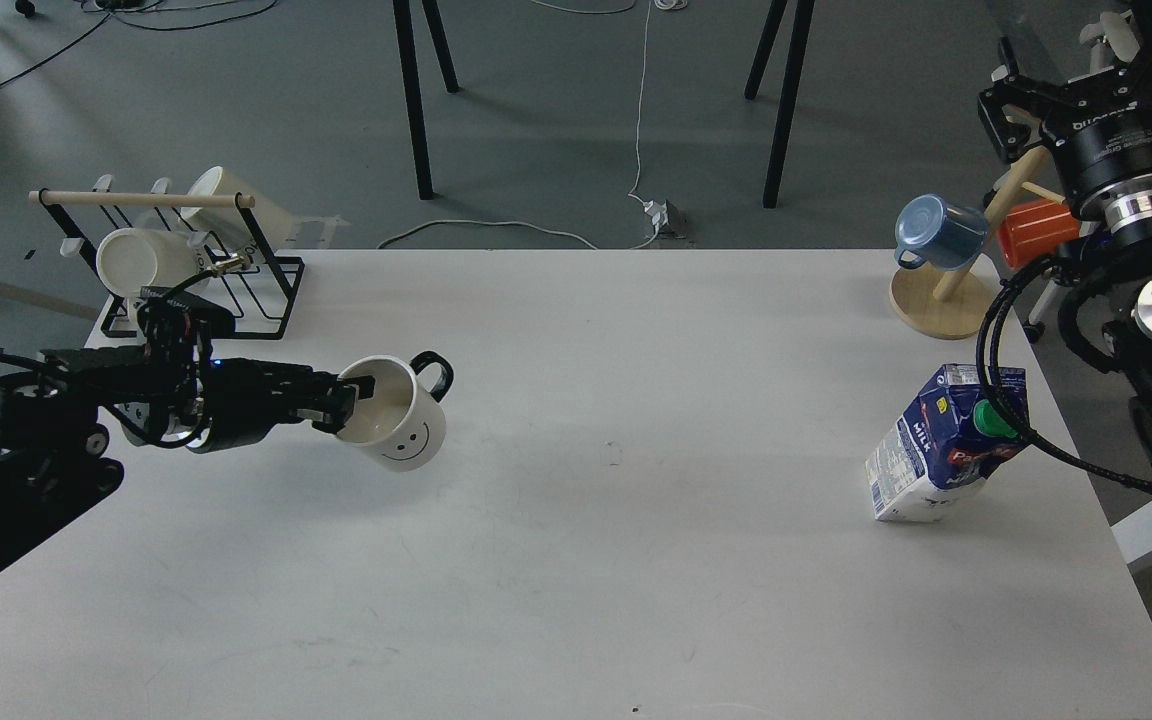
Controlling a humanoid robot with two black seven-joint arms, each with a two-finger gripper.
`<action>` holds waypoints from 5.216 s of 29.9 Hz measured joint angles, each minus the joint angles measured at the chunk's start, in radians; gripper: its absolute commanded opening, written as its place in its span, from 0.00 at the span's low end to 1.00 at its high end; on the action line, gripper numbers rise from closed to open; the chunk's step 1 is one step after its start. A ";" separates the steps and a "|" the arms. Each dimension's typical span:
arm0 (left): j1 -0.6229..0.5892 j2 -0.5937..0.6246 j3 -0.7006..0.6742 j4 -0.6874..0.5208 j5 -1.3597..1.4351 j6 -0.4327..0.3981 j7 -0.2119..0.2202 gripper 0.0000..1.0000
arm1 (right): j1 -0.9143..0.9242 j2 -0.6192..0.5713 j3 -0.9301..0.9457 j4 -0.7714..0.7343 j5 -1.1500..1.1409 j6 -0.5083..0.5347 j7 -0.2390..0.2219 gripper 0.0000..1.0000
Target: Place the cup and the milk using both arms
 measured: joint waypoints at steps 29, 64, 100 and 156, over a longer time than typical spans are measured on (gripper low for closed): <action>-0.092 -0.446 0.066 0.085 0.283 -0.142 0.090 0.74 | 0.001 -0.078 0.011 0.038 0.003 0.000 0.000 1.00; -0.131 -0.132 -0.451 0.450 -1.898 -0.145 0.096 0.99 | -0.807 -0.294 0.243 0.647 0.005 0.000 0.097 1.00; -0.104 -0.108 -0.415 0.452 -1.912 -0.145 0.097 0.99 | -1.067 0.082 0.189 0.633 -0.177 0.000 0.112 1.00; -0.097 -0.098 -0.411 0.497 -1.908 -0.145 0.092 0.99 | -0.890 0.277 -0.074 0.610 -0.286 0.000 0.106 0.41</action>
